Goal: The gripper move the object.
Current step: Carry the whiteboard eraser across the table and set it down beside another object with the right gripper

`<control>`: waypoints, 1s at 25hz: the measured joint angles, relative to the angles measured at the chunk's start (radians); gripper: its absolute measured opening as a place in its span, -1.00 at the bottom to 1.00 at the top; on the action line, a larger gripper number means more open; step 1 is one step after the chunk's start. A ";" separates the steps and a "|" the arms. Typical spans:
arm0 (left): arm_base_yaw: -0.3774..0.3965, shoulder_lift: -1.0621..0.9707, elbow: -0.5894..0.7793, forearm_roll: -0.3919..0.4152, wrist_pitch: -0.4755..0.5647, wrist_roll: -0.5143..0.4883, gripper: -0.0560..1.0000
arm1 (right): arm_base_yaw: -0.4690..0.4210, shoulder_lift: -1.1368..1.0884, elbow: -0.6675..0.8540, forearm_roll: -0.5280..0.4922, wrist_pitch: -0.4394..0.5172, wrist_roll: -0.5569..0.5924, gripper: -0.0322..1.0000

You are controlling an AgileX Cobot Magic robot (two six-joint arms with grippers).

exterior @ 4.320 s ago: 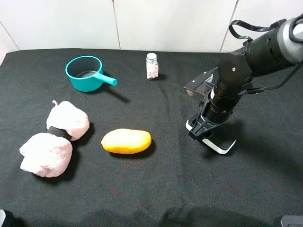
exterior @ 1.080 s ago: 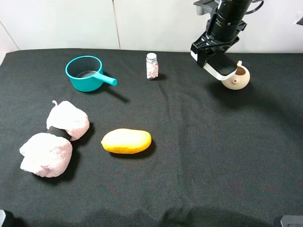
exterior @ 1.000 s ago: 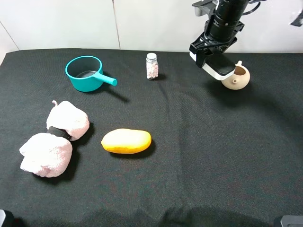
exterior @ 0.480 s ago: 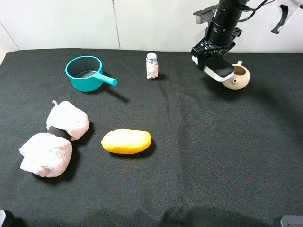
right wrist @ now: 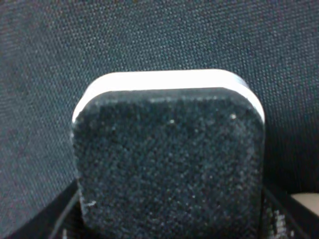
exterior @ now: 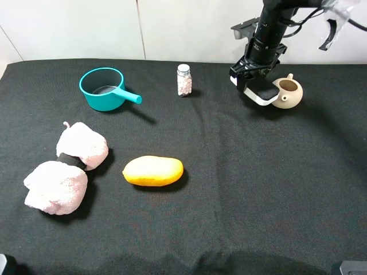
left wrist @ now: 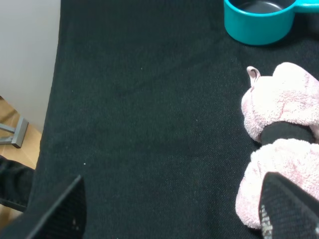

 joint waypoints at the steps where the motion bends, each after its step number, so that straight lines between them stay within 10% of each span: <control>1: 0.000 0.000 0.000 0.000 0.000 0.000 0.56 | 0.000 0.005 0.000 0.000 -0.001 0.000 -0.04; 25: 0.000 0.000 0.000 0.000 0.000 0.000 0.56 | -0.015 0.056 -0.001 0.009 -0.049 -0.003 -0.04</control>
